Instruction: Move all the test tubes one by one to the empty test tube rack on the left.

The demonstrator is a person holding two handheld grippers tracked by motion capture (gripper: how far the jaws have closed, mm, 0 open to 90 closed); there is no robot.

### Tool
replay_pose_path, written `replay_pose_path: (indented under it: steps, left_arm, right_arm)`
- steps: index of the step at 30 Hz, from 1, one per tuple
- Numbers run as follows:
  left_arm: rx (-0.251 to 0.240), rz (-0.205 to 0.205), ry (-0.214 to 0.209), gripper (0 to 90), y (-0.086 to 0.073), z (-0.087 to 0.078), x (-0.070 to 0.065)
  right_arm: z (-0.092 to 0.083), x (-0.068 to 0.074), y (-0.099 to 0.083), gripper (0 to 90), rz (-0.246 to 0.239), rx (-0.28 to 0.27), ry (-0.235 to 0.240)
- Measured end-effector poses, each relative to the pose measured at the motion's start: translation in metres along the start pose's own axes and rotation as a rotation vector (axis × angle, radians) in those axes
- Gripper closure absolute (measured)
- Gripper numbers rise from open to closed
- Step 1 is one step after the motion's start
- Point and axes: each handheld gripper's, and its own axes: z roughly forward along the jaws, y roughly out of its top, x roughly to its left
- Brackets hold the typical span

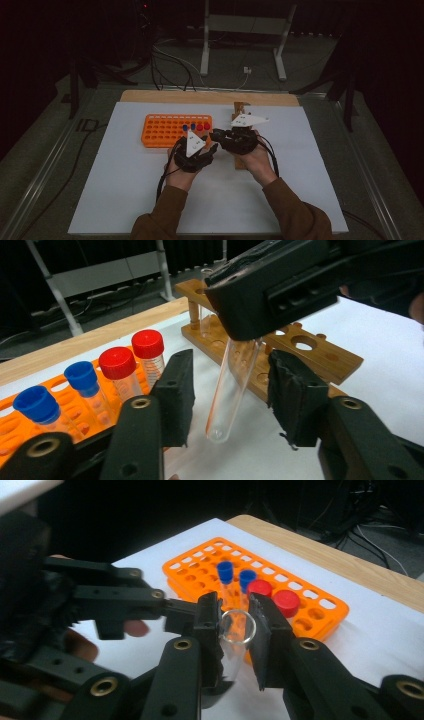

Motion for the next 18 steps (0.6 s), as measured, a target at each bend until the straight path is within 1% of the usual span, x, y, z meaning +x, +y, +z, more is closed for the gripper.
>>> replay_pose_path:
  steps: [2,5,7,11,13,15,18]
  left_arm:
    - [-0.003,0.000,0.001,59.4,0.0002,0.0002,0.0004]
    - [-0.005,0.003,-0.008,64.9,0.0000,0.0004,0.0010]
    - [-0.007,0.009,-0.019,70.5,-0.0002,0.0002,0.0005]
    - [-0.012,0.025,-0.026,74.3,-0.0001,-0.0009,-0.0008]
    - [-0.014,0.020,-0.025,75.4,-0.0002,-0.0010,0.0000]
    - [-0.009,0.021,-0.021,75.6,-0.0007,-0.0009,0.0015]
    - [-0.007,0.010,-0.015,75.8,-0.0015,-0.0012,0.0038]
  right_arm:
    - [0.0007,0.0013,-0.0004,76.2,0.001,0.002,0.008]
    - [0.0019,0.0025,-0.0011,76.2,-0.001,0.005,0.018]
    - [0.0024,0.0031,-0.0012,76.2,0.001,0.004,0.019]
    - [0.0020,0.0037,-0.0008,75.3,0.007,0.000,0.022]
    - [0.0006,0.0034,-0.0008,68.6,0.009,-0.012,0.034]
    - [-0.0011,0.0035,-0.0005,63.9,0.009,-0.025,0.044]
    - [-0.0039,0.0019,-0.0005,54.7,0.011,-0.038,0.062]
